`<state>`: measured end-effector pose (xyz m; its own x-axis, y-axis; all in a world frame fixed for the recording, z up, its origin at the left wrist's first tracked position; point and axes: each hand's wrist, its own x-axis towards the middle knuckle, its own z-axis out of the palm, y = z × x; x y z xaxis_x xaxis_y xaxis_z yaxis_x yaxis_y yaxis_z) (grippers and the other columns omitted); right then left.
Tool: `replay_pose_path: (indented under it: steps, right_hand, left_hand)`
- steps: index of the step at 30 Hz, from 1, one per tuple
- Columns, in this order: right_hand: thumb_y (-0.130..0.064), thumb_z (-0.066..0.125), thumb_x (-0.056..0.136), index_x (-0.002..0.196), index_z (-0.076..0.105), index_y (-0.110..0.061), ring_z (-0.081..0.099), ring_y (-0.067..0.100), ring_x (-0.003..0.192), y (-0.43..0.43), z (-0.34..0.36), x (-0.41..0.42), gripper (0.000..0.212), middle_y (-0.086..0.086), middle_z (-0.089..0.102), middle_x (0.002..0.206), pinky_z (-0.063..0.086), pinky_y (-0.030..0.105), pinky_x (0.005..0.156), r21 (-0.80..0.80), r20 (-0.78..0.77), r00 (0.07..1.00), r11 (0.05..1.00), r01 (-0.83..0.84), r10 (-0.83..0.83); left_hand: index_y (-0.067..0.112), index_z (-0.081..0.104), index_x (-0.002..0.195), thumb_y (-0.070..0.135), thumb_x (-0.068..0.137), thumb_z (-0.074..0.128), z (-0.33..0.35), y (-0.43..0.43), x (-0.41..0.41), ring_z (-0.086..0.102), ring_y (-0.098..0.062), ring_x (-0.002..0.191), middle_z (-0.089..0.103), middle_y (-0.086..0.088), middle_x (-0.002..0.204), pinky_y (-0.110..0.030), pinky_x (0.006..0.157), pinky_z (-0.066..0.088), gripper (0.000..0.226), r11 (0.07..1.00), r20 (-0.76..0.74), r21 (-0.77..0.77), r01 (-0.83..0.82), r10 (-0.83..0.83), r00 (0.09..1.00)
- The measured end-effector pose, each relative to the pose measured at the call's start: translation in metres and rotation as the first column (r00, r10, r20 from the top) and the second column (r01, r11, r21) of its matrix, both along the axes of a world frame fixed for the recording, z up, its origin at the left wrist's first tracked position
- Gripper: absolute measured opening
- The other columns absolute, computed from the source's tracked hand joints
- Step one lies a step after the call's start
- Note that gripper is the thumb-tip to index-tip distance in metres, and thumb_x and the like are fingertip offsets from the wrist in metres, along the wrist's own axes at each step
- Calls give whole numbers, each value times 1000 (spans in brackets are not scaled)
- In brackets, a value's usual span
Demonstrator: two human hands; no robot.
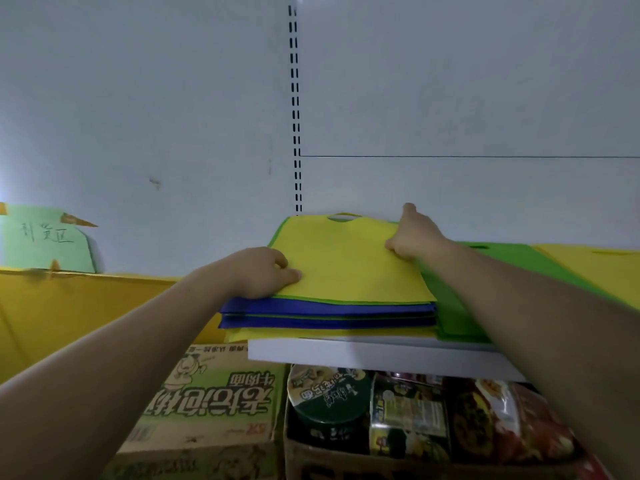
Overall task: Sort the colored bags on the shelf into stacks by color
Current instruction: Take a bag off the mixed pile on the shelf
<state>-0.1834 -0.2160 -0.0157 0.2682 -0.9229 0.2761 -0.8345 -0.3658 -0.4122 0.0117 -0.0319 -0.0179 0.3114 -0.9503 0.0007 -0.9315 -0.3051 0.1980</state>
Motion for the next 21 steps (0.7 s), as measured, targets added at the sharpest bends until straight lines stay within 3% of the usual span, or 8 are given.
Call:
replay_pose_path:
  steps: [3,6,8,10,14,18,21]
  right_hand:
    - [-9,58,86,123,37,-2,45,18,71,-5,8,1,43,5,43,83,30,26,47,33,203,979,999,24,-30]
    - [-8,60,85,91,48,-4,52,20,72,-6,20,0,13,10,49,91,40,26,55,92,414,908,996,22,-58]
    - [-7,63,83,96,59,3,62,30,89,-3,28,-2,18,12,58,92,48,31,66,122,541,839,993,-5,-62]
    - [-6,64,81,101,64,7,65,32,92,2,37,-4,24,14,65,94,54,38,76,86,615,788,995,-56,-9]
    - [-11,62,87,94,63,-14,62,18,82,20,51,-12,8,2,64,93,52,33,77,-65,743,638,970,-234,204]
    - [-11,63,89,100,62,-17,65,14,82,32,61,-18,13,-2,66,94,55,30,75,-70,855,466,941,-331,227]
    - [-10,62,89,103,63,-16,66,18,86,38,67,-23,15,1,67,97,55,33,73,-52,913,365,938,-343,184]
  left_hand:
    - [20,44,137,60,91,39,0,-2,0,41,-24,129,43,-6,144,-35,105,32,61,1000,-6,9,0,0,1000]
    - [21,45,137,59,90,42,1,-2,0,41,-23,129,43,-5,144,-35,105,32,61,1000,-15,6,0,0,1000]
    - [21,46,136,59,90,43,2,-1,-1,42,-22,127,44,-4,143,-35,104,33,60,1000,-28,3,1,-1,1000]
    - [21,48,134,59,90,44,3,0,-1,44,-22,125,46,-3,141,-35,102,34,59,1000,-41,-1,-2,2,999]
    - [21,45,134,54,89,50,4,2,2,44,-23,123,45,-6,140,-34,99,36,56,997,-97,-68,-45,39,995]
    - [21,24,146,39,83,68,7,3,5,43,-30,126,39,-12,145,-36,98,39,78,955,-385,-258,-149,40,922]
    - [21,20,147,22,82,72,13,6,7,52,-31,111,49,-12,131,-39,87,45,83,889,-554,-394,-234,-27,832]
